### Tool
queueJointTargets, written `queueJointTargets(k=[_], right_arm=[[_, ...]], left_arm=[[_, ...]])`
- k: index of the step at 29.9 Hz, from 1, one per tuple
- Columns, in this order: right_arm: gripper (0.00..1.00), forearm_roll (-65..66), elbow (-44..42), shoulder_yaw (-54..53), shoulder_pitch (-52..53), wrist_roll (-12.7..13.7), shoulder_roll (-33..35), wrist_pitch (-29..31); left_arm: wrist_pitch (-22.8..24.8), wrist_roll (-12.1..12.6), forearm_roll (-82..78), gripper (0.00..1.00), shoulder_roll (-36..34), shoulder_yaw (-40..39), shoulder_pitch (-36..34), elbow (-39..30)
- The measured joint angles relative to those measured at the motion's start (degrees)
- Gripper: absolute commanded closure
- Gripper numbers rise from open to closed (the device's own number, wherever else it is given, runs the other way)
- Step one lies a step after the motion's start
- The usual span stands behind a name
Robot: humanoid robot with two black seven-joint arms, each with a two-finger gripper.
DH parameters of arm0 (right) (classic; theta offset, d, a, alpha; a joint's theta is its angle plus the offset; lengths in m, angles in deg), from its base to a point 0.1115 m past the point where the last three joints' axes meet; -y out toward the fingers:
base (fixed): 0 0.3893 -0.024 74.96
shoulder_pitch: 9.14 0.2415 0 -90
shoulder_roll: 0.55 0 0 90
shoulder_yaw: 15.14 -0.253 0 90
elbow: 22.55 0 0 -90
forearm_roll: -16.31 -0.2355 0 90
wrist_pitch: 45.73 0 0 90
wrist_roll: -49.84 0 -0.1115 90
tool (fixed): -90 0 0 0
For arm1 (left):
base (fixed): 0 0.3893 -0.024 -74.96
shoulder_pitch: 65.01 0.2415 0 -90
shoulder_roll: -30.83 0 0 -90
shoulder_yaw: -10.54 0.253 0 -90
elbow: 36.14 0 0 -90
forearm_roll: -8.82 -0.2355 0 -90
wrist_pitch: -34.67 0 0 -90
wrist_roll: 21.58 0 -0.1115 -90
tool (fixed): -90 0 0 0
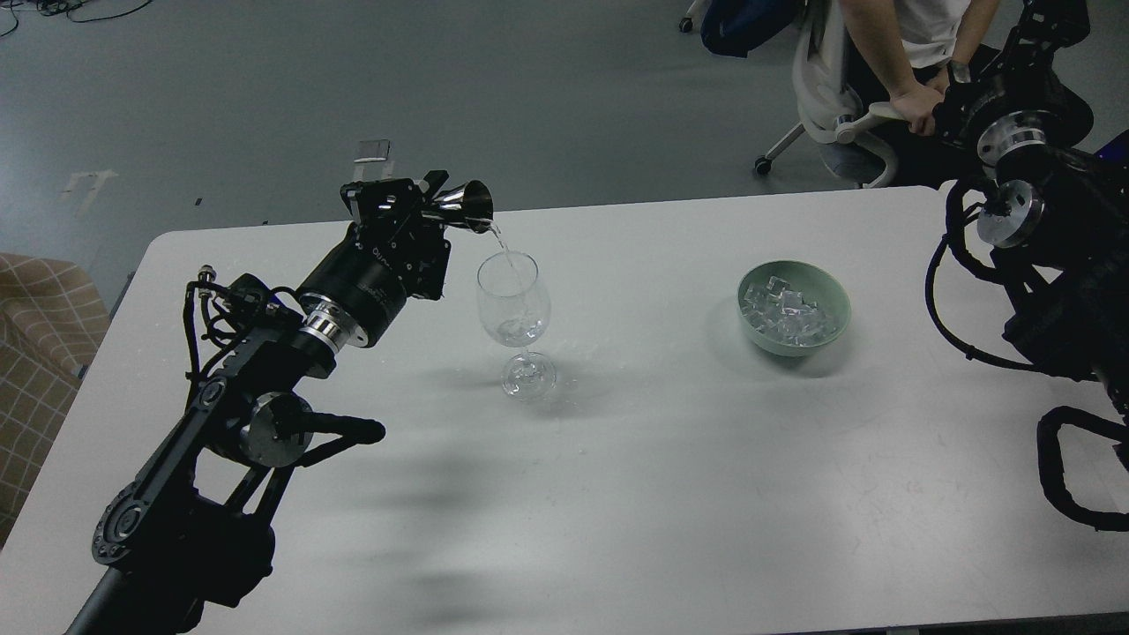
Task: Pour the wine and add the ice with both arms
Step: 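Tilt the left gripper to pour from the cup into the glass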
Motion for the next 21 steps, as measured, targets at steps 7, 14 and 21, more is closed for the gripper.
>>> queueJointTargets(k=[7, 14, 21], right_arm=[[0.0, 0.0, 0.0, 0.0, 0.0, 0.0, -0.08, 0.0], [0.0, 0.0, 0.0, 0.0, -0.02, 0.0, -0.11, 0.07], [0.0, 0.0, 0.0, -0.01, -0.03, -0.07, -0.11, 0.08]], left_arm=[[1.15, -0.68, -1.57, 0.78, -2.01, 0.0, -0.39, 0.0], [1.18, -0.69, -7.28, 0.78, -2.32, 0.02, -2.4, 0.0], [1.3, -0.68, -9.36, 0.78, -4.14, 0.07, -4.63, -0.8]])
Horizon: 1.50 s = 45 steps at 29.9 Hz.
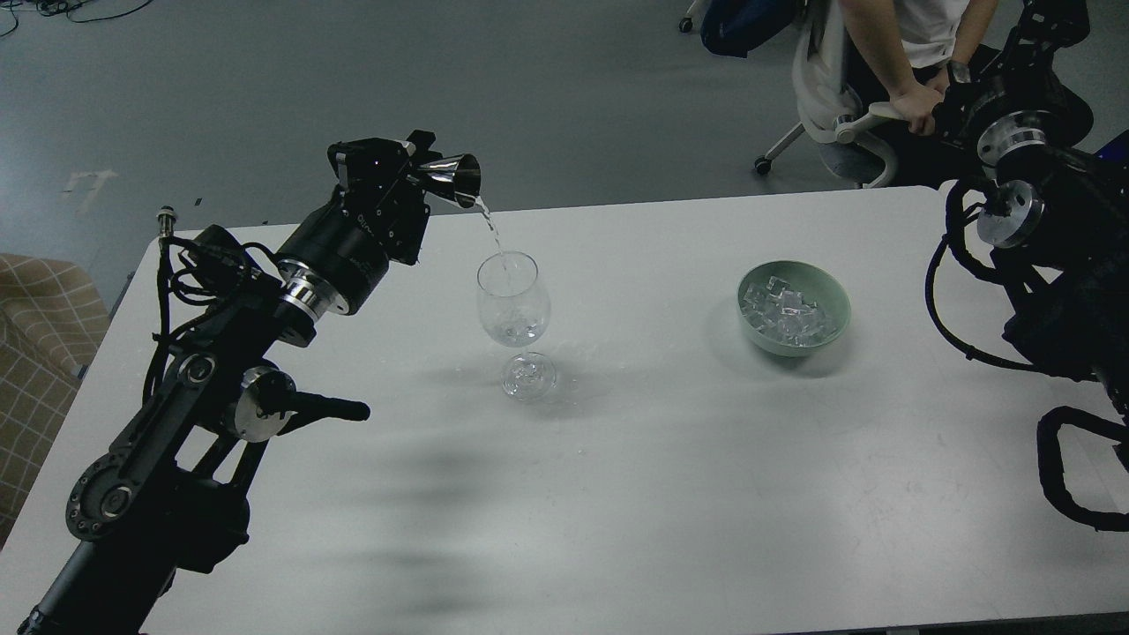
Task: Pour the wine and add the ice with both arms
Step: 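Tilt the left gripper to pour from the cup into the glass, then tilt the cup upright and pull the left gripper back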
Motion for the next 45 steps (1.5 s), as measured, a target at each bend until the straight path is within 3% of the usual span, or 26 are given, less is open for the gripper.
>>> queueJointTargets(k=[31, 39, 45], right_arm=[[0.0, 0.0, 0.51, -0.07, -1.01, 0.0, 0.09, 0.01], [0.0, 0.0, 0.63, -0.07, -1.33, 0.0, 0.43, 0.0], [0.0, 0.0, 0.71, -0.01, -2.65, -0.01, 0.4, -0.18]], left_arm=[[3.62, 0.79, -11.65, 0.78, -6.42, -1.03, -3.86, -5.34], [3.83, -1.26, 10.65, 0.78, -4.49, -7.08, 4.6, -2.45], [5.06, -3.0, 33.46, 0.78, -3.86, -10.95, 6.59, 5.83]])
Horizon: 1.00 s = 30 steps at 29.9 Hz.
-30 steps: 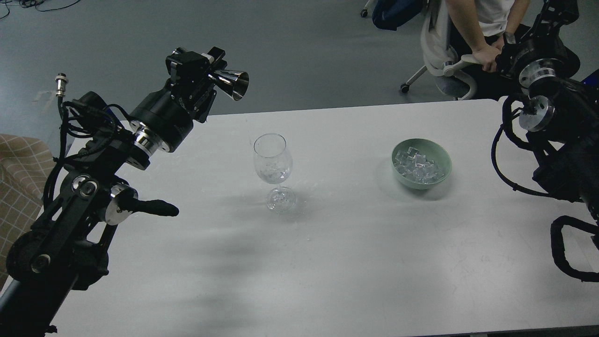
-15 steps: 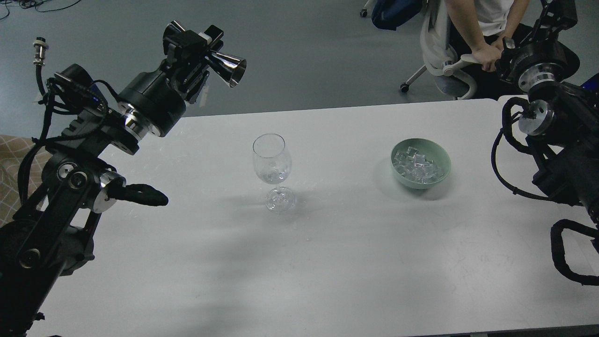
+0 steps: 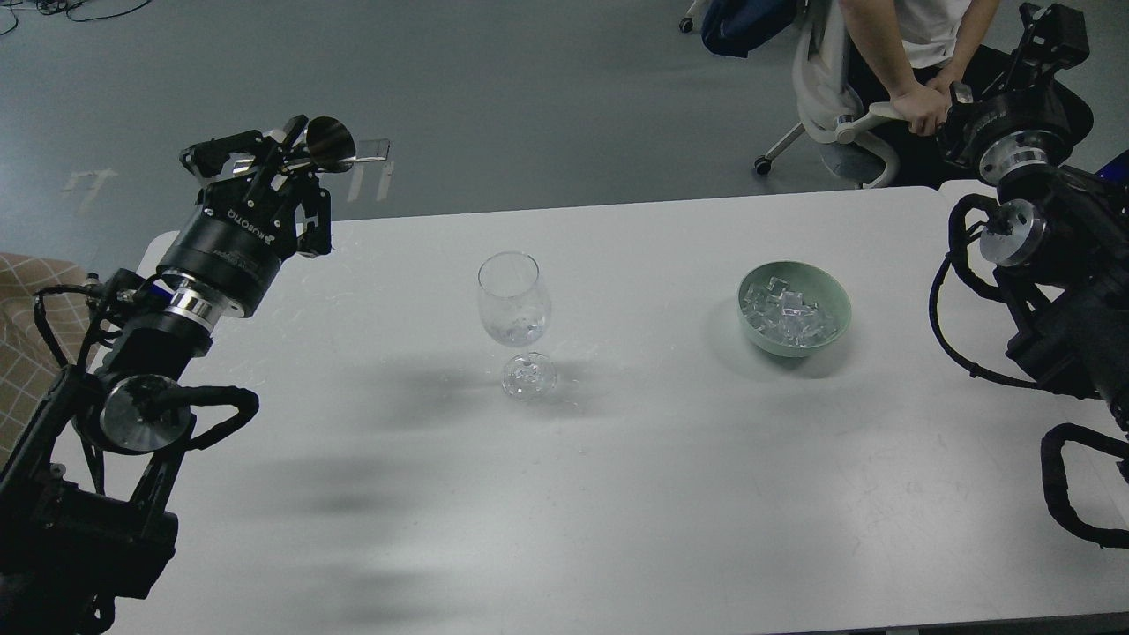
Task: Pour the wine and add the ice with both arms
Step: 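Tilt the cup upright and pull the left gripper back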
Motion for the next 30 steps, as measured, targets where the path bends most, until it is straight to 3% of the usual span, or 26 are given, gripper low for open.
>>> queueJointTargets(k=[5, 12, 22, 30], right_arm=[[0.0, 0.1, 0.01, 0.03, -0.39, -0.01, -0.08, -0.07], [0.0, 0.22, -0.06, 0.11, -1.05, -0.02, 0.07, -0.08], [0.0, 0.3, -0.1, 0.65, -2.18, -0.02, 0.14, -2.17], [0.0, 0.51, -0.17, 1.07, -2.03, -0.02, -0.12, -3.37]], left_arm=[[3.17, -0.07, 10.82, 0.78, 1.06, -0.72, -0.35, 9.02], [9.41, -0.06, 12.37, 0.78, 4.88, -0.99, -0.84, 19.74], [14.39, -0.02, 18.01, 0.78, 9.53, -2.1, -8.39, 41.58], [15.8, 0.05, 26.68, 0.78, 9.46, -3.3, -12.58, 49.09]])
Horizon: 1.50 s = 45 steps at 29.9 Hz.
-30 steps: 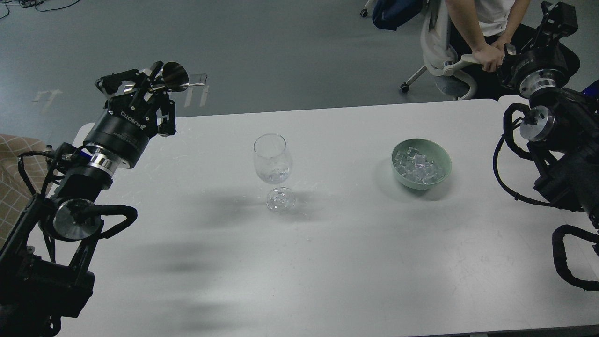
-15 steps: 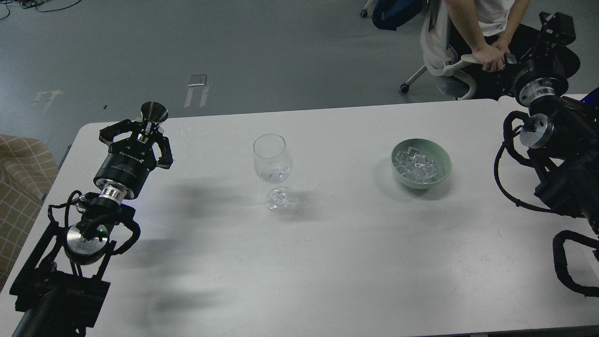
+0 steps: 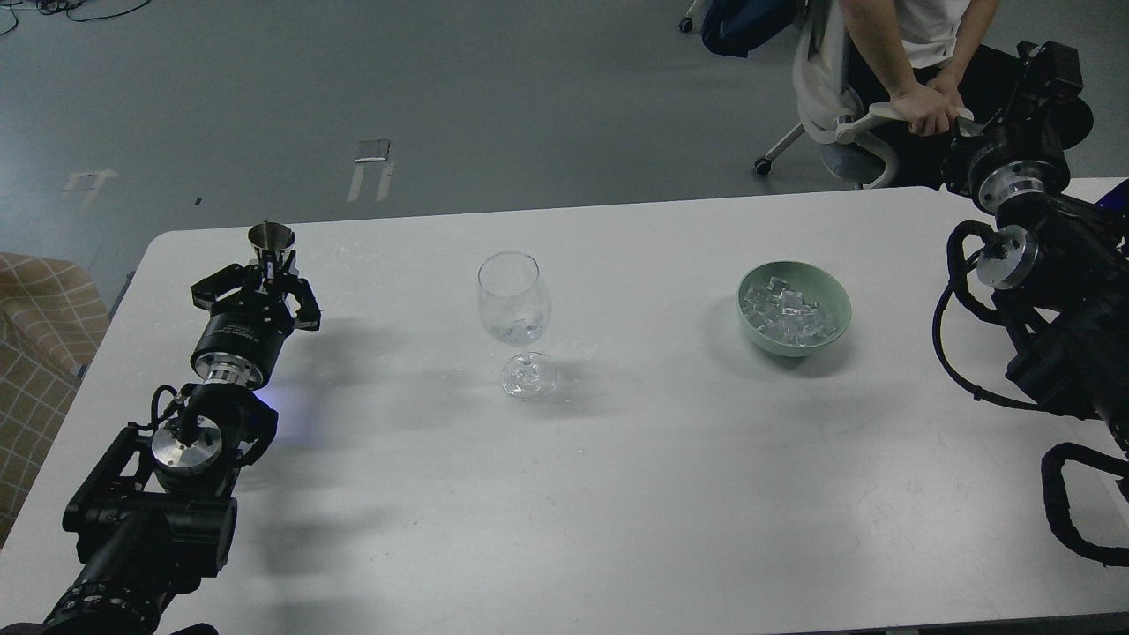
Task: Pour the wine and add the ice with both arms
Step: 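Tilt the cup upright and pull the left gripper back, then set the metal cup down near the table edge and open left gripper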
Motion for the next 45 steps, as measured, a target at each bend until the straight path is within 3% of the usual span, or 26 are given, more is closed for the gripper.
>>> queueJointTargets(k=[13, 21, 33, 45], right_arm=[[0.0, -0.07, 0.07, 1.16, -0.33, 0.1, 1.09, -0.99], [0.0, -0.09, 0.22, 1.25, -1.29, 0.1, 1.14, -0.58], [0.0, -0.15, 0.4, 1.24, -1.39, 0.1, 1.23, -0.49], [0.0, -0.16, 1.05, 1.16, -1.44, 0.08, 1.25, -0.41]], left_arm=[[-3.36, 0.04, 5.94, 0.78, 1.04, -2.35, -2.92, 4.75], [-8.72, 0.17, 6.1, 0.56, 1.97, -2.4, -4.09, 4.92], [-9.49, 0.22, 6.04, 0.54, 2.17, -2.32, -4.17, 5.47], [-9.53, 0.71, 5.97, 0.32, 1.4, -2.09, -5.83, 4.98]])
